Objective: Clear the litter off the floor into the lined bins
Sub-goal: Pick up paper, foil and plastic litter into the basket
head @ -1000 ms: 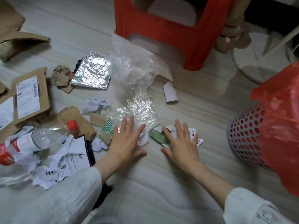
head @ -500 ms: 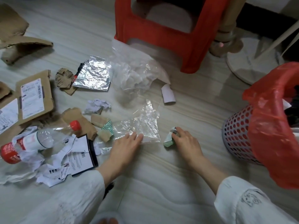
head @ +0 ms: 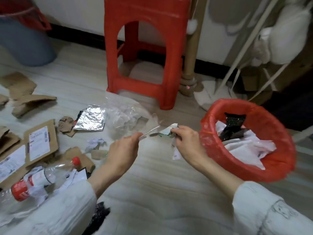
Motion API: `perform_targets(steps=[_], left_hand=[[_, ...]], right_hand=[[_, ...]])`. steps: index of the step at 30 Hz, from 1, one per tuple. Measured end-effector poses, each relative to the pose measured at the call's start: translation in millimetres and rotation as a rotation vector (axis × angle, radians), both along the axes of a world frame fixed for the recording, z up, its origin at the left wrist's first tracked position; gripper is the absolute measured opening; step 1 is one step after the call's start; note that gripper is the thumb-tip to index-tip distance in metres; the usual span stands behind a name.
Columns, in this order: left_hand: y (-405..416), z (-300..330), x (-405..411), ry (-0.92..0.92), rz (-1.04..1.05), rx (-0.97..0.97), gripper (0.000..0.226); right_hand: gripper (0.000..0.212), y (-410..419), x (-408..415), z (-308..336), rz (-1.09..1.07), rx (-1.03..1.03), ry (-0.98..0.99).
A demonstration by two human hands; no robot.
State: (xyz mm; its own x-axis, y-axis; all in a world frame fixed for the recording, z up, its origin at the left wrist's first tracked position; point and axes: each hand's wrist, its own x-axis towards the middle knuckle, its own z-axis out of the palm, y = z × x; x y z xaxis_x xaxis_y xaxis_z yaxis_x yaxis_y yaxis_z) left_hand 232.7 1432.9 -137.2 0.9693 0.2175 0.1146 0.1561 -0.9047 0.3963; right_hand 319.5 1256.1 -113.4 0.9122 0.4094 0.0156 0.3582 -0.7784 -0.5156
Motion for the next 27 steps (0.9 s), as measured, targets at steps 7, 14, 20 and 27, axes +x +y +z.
perform_targets(steps=[7,14,20,27], left_hand=[[-42,93,23,-0.174,-0.124,-0.043,0.028],[-90,133,50,-0.202,-0.044,-0.313,0.011],[-91,151,45,-0.070,0.066,-0.733,0.004],[-102,183,31,0.009,-0.107,-0.882,0.010]], right_hand=[[0.039,-75,19,77,-0.386,0.198,-0.097],[0.046,-148,40,66,-0.667,0.308,0.110],[0.079,-145,28,95,-0.425,0.339,0.250],[0.101,-131,6,155,-0.269,0.816,0.482]])
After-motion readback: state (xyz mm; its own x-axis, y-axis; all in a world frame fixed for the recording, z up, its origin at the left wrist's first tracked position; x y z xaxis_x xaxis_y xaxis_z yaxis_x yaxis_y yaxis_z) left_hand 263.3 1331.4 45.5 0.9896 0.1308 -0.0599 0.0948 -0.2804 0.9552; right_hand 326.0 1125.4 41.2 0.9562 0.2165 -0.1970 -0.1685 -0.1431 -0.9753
